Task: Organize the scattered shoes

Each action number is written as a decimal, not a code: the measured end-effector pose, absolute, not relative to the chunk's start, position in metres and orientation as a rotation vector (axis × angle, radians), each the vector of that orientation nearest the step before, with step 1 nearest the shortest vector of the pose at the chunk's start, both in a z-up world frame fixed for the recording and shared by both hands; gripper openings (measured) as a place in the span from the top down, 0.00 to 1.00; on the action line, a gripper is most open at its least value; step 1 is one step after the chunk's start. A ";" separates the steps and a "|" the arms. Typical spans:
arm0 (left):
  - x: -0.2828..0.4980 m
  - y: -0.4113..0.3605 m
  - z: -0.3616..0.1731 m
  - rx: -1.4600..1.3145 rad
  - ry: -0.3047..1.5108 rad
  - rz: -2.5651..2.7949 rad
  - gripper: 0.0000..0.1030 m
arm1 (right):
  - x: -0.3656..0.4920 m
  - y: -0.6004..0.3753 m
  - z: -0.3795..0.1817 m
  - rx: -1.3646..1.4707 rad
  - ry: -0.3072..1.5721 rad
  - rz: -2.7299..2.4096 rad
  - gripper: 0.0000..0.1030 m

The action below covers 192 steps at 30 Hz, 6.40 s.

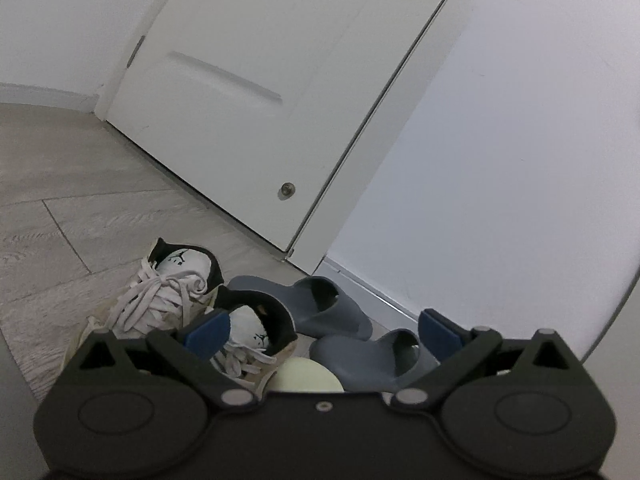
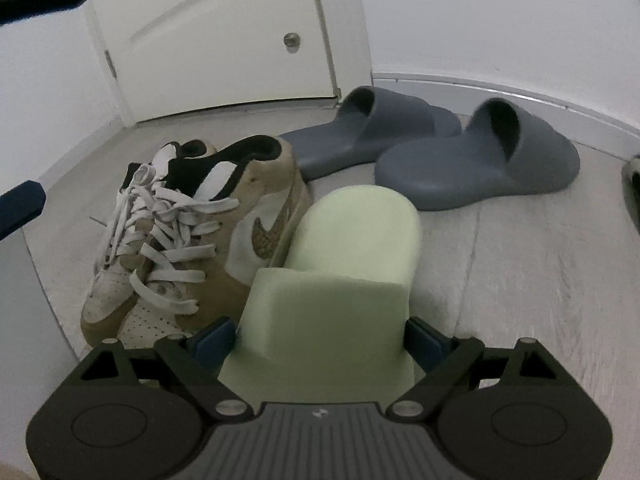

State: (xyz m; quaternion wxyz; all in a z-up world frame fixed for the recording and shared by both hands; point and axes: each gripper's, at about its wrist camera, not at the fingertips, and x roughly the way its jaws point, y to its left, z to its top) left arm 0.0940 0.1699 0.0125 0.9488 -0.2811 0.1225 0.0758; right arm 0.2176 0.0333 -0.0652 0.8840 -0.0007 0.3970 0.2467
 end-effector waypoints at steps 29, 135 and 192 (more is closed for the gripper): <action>0.105 0.124 0.014 -0.339 0.325 0.123 0.01 | 0.167 -0.254 -0.067 0.545 0.965 0.041 0.76; 0.123 0.090 0.011 -0.157 0.441 0.033 0.01 | 0.220 -0.166 -0.074 0.484 0.872 0.533 0.08; 0.318 0.031 -0.050 -0.050 0.575 -0.282 0.39 | 0.231 -0.224 -0.009 0.314 0.368 0.129 0.00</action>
